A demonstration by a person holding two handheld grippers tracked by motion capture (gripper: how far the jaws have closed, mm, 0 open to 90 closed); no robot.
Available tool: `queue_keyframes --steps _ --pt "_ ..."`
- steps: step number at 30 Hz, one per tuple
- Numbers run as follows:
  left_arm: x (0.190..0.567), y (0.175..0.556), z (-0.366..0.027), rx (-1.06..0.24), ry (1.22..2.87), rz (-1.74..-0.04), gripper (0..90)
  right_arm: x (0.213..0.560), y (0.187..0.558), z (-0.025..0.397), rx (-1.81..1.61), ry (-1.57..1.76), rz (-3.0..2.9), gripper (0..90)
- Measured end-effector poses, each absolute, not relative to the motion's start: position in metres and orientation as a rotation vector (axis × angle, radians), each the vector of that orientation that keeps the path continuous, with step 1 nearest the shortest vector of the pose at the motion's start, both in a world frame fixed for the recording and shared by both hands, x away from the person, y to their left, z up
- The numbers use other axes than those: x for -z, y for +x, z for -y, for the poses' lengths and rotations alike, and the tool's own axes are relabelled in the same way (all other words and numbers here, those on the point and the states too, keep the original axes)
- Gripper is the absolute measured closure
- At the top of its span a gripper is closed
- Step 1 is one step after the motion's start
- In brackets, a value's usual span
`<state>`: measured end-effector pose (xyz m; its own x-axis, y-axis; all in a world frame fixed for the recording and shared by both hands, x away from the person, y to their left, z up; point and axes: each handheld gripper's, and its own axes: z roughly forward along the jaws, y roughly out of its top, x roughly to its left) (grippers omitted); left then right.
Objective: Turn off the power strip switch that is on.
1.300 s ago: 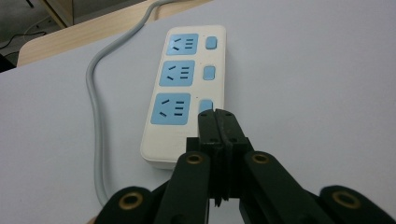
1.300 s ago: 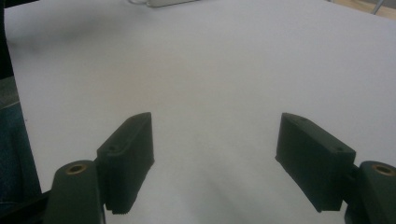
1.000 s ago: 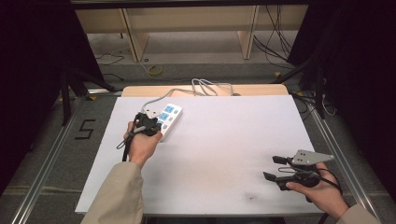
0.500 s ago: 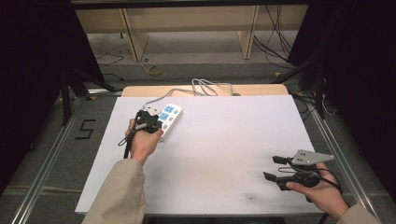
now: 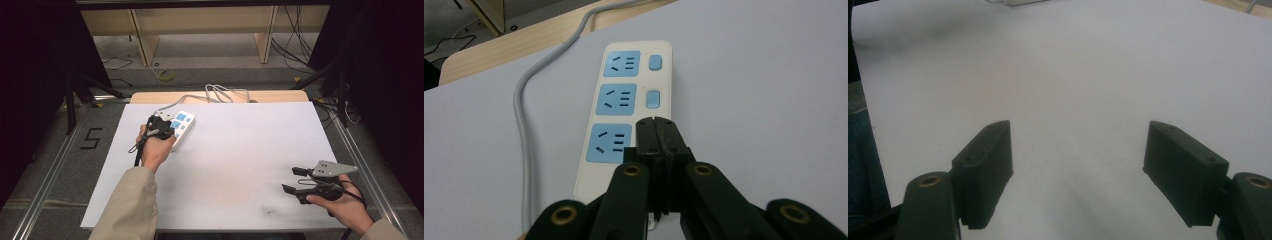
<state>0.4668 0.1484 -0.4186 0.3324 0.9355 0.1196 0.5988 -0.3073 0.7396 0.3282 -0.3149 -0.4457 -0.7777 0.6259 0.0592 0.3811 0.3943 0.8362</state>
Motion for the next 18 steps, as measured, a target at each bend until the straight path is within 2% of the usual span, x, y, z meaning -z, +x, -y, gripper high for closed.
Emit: queue_keyframes --steps 18 --pt "0.416 0.479 -0.140 -0.729 2.037 -1.327 90.0 0.446 0.329 0.315 -1.327 0.887 -2.389 27.8"
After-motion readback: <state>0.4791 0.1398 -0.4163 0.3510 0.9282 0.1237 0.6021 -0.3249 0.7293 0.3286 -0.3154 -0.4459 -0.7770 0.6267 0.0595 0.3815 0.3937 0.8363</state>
